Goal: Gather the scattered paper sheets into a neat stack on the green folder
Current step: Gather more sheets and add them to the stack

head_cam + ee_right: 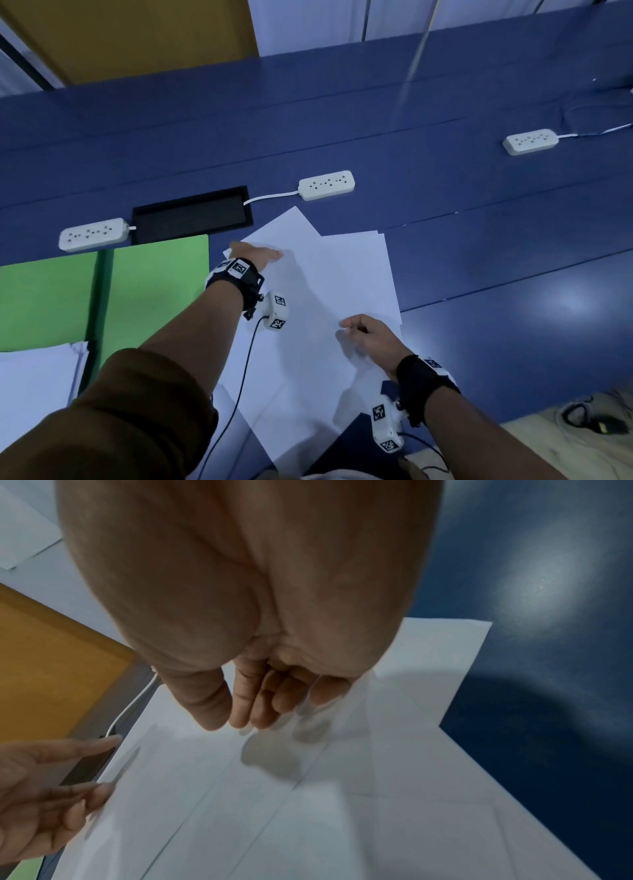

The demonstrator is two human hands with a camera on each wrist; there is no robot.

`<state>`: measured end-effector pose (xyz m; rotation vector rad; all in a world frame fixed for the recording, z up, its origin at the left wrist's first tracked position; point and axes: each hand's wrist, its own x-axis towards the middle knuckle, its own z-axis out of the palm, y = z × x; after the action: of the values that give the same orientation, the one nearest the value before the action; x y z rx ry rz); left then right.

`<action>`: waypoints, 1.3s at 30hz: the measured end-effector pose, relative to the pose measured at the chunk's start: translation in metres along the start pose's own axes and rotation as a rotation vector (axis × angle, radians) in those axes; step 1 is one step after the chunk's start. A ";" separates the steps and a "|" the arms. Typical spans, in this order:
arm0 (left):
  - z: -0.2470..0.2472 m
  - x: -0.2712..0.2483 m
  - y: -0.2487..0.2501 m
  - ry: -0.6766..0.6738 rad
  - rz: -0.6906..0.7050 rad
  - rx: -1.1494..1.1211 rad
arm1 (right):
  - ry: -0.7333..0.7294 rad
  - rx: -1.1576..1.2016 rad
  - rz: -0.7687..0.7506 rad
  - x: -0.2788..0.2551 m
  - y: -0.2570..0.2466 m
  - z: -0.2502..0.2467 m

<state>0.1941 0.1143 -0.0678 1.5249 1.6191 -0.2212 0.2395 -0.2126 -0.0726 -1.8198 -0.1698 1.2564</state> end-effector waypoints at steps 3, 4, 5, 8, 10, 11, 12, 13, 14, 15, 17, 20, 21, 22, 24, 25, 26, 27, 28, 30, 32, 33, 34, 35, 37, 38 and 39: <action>-0.003 -0.016 0.002 -0.050 -0.009 0.052 | 0.021 -0.030 -0.018 0.001 0.002 0.003; -0.003 -0.018 0.002 -0.056 0.002 0.078 | 0.022 -0.035 -0.023 0.001 0.002 0.004; -0.001 -0.019 0.002 -0.064 0.013 0.115 | 0.020 -0.038 -0.024 0.002 0.003 0.004; 0.009 -0.029 0.003 -0.062 0.059 0.303 | 0.016 -0.037 -0.018 0.003 0.005 0.004; 0.019 -0.036 0.002 0.010 0.132 0.464 | 0.028 -0.034 -0.018 0.002 0.005 0.004; 0.025 -0.039 0.000 0.052 0.166 0.487 | 0.032 -0.033 -0.017 0.002 0.005 0.004; 0.029 -0.041 -0.002 0.081 0.190 0.483 | 0.032 -0.035 -0.012 0.001 0.003 0.003; 0.030 -0.042 -0.005 0.098 0.208 0.480 | 0.029 -0.035 -0.004 0.001 0.001 0.003; 0.029 -0.042 -0.008 0.109 0.219 0.484 | 0.032 -0.038 0.005 0.002 -0.003 0.002; 0.027 -0.038 -0.011 0.107 0.228 0.492 | 0.055 -0.052 0.005 0.005 -0.005 -0.001; 0.022 -0.033 -0.015 0.084 0.245 0.513 | 0.237 -0.139 -0.041 0.015 -0.010 -0.012; 0.020 -0.031 -0.021 0.054 0.273 0.498 | 0.590 -0.300 -0.023 0.031 -0.026 -0.033; 0.019 -0.031 -0.023 0.049 0.278 0.472 | 0.626 -0.327 0.023 0.035 -0.031 -0.039; 0.019 -0.031 -0.024 0.046 0.280 0.452 | 0.611 -0.349 0.069 0.039 -0.036 -0.043; 0.020 -0.033 -0.023 0.045 0.278 0.432 | 0.523 -0.376 0.119 0.049 -0.038 -0.050; 0.020 -0.034 -0.023 0.049 0.279 0.430 | 0.490 -0.376 0.127 0.053 -0.038 -0.051; 0.021 -0.035 -0.023 0.056 0.282 0.434 | 0.475 -0.386 0.134 0.056 -0.038 -0.051; 0.022 -0.035 -0.024 0.061 0.285 0.440 | 0.477 -0.401 0.139 0.058 -0.038 -0.050; 0.022 -0.035 -0.025 0.065 0.285 0.445 | 0.482 -0.407 0.148 0.059 -0.039 -0.048; 0.023 -0.034 -0.027 0.076 0.286 0.450 | 0.488 -0.419 0.176 0.058 -0.040 -0.046; 0.024 -0.032 -0.029 0.078 0.288 0.449 | 0.533 -0.443 0.203 0.061 -0.038 -0.047; 0.024 -0.032 -0.029 0.077 0.288 0.446 | 0.561 -0.461 0.189 0.065 -0.034 -0.049; 0.024 -0.031 -0.030 0.077 0.287 0.445 | 0.573 -0.459 0.176 0.069 -0.031 -0.052; 0.024 -0.031 -0.030 0.079 0.289 0.444 | 0.562 -0.428 0.159 0.070 -0.031 -0.053; 0.025 -0.031 -0.031 0.084 0.293 0.439 | 0.502 -0.361 0.145 0.070 -0.037 -0.051; 0.026 -0.031 -0.031 0.087 0.295 0.436 | 0.477 -0.328 0.140 0.068 -0.041 -0.051; 0.026 -0.032 -0.032 0.090 0.299 0.431 | 0.454 -0.293 0.144 0.066 -0.045 -0.050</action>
<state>0.1738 0.0673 -0.0753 2.1102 1.4461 -0.3561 0.3266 -0.1788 -0.0808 -2.3579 0.0342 0.9148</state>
